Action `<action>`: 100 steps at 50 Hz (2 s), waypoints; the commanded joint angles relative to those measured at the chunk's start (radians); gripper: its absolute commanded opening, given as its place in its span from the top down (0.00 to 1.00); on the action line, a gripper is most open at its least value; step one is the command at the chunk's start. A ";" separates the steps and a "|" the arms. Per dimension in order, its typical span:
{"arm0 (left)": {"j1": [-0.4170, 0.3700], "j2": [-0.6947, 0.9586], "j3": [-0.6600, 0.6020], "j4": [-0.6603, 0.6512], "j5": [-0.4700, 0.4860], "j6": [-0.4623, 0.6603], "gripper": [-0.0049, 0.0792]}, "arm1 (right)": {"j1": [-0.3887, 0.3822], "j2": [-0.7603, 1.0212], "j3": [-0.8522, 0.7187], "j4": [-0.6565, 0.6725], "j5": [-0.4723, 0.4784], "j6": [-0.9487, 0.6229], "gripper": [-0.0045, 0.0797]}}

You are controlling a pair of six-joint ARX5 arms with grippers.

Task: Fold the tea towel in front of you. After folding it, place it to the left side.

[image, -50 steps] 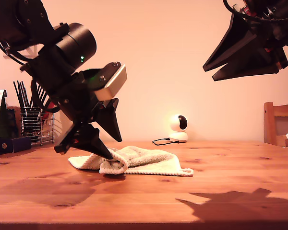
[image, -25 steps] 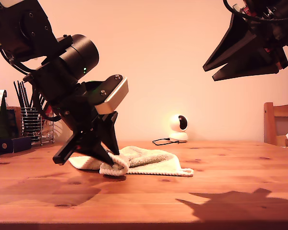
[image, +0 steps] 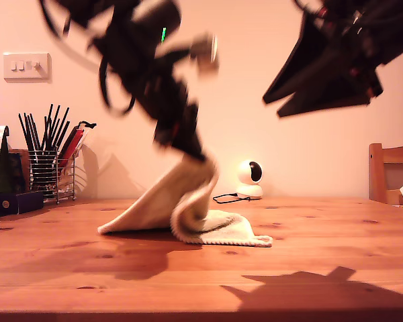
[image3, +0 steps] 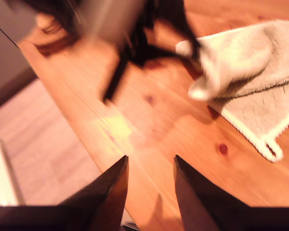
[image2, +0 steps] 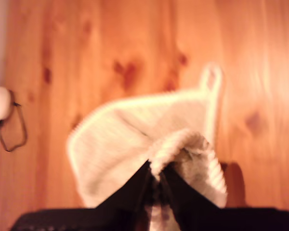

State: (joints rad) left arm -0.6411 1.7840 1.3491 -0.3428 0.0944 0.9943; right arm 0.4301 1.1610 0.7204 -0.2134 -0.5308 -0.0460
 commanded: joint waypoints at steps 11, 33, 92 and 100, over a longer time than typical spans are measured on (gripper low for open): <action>-0.003 -0.005 0.155 -0.203 0.067 -0.133 0.97 | 0.035 0.091 0.013 0.189 0.055 0.101 0.52; -0.057 -0.005 0.209 -0.280 0.134 -0.167 0.97 | 0.059 0.135 0.015 0.394 0.187 0.143 0.52; -0.007 0.002 0.195 -0.447 0.160 -0.330 0.45 | 0.058 0.158 0.153 0.236 0.253 -0.103 0.96; 0.019 0.010 0.154 -0.444 0.199 -0.427 0.45 | 0.058 0.158 0.154 0.219 0.253 -0.112 0.96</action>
State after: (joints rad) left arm -0.6228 1.7817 1.5490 -0.7879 0.2741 0.6113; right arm 0.4858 1.3136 0.8833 0.0013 -0.2775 -0.1555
